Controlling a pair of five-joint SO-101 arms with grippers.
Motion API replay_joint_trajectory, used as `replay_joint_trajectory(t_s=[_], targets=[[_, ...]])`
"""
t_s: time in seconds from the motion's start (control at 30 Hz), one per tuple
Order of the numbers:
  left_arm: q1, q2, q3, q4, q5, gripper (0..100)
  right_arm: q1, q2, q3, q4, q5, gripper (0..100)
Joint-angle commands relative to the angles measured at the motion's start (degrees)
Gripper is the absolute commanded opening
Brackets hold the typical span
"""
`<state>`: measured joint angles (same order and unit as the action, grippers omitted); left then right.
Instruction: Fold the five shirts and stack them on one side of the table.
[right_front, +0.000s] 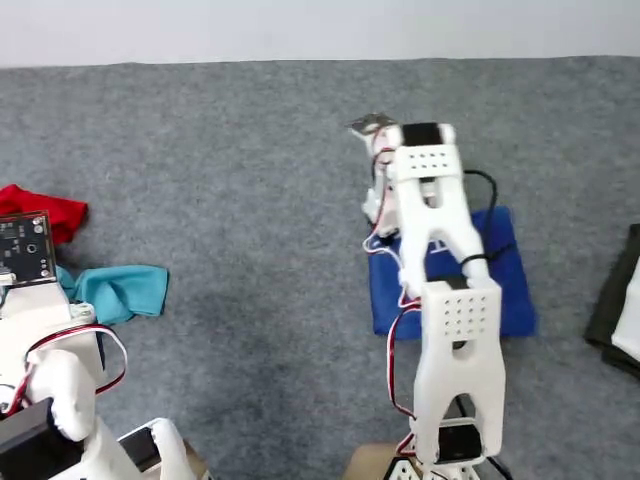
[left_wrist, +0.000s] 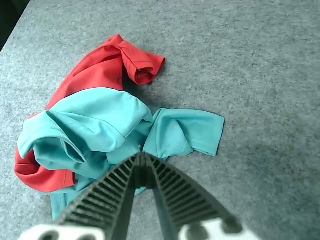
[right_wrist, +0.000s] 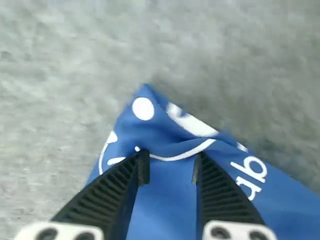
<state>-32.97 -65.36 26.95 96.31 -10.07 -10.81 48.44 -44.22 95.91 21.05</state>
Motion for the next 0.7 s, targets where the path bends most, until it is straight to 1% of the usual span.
replay_joint_trajectory(t_s=[0.0, 0.2, 0.3, 0.43, 0.53, 0.67], targets=[[0.26, -0.26, -0.4, 0.44, -0.26, 0, -1.54, -1.89, -2.37, -0.22, 0.09, 14.3], [0.26, -0.26, -0.48, 0.44, -0.26, 0, -1.1, -6.02, -11.69, 6.64, 0.35, 14.3], [0.26, -0.26, -0.4, 0.44, -0.26, 0, -0.48, -8.22, -12.31, 6.99, 0.35, 14.3], [0.26, -0.26, -0.57, 0.44, -0.53, 0, 2.77, -11.56, -12.22, 7.16, 0.35, 14.3], [0.26, -0.26, -0.57, 0.44, -0.53, 0, 6.37, -14.37, -8.7, 7.16, 0.35, 14.3], [0.26, -0.26, -0.57, 0.35, -0.53, 0, 11.12, -19.47, 2.99, 7.16, 0.44, 14.3]])
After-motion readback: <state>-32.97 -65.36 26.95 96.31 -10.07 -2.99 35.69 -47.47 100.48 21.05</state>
